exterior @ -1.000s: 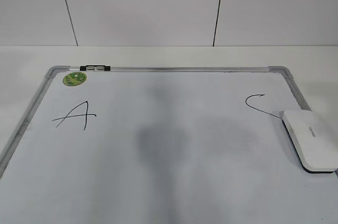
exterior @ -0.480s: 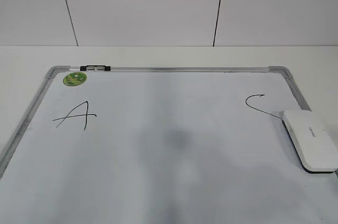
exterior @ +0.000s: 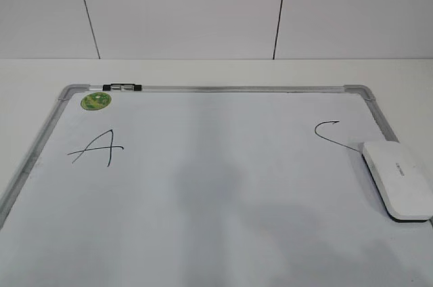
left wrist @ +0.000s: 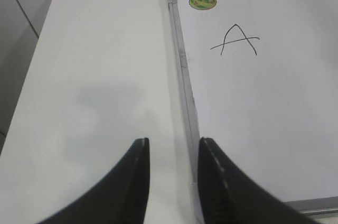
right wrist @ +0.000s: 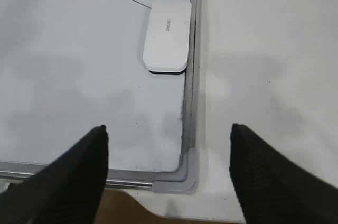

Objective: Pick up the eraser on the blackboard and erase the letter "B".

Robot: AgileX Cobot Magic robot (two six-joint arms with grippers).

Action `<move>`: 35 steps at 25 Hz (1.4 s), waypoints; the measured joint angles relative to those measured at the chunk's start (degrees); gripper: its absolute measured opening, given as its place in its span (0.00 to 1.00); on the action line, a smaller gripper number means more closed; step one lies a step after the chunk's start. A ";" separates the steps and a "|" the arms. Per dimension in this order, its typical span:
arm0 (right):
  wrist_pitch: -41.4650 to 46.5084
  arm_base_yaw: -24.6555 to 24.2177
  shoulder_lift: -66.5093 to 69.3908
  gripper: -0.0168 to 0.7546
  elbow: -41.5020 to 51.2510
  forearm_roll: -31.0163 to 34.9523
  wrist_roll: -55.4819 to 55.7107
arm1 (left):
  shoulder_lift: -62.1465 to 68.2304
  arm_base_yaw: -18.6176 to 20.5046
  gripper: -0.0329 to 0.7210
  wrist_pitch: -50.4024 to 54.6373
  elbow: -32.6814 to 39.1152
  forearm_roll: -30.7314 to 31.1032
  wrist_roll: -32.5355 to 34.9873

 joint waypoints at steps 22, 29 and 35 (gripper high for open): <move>-4.67 0.00 -1.96 0.74 3.36 -4.69 0.21 | -2.66 -0.03 0.36 0.00 1.70 1.53 -1.97; -4.77 0.00 -1.96 0.74 3.36 -4.72 0.21 | -2.66 -0.03 0.36 0.00 1.70 1.28 -1.97; -4.79 0.00 -1.96 0.74 3.36 -4.72 0.21 | -2.66 -0.03 0.36 0.00 1.70 1.28 -1.97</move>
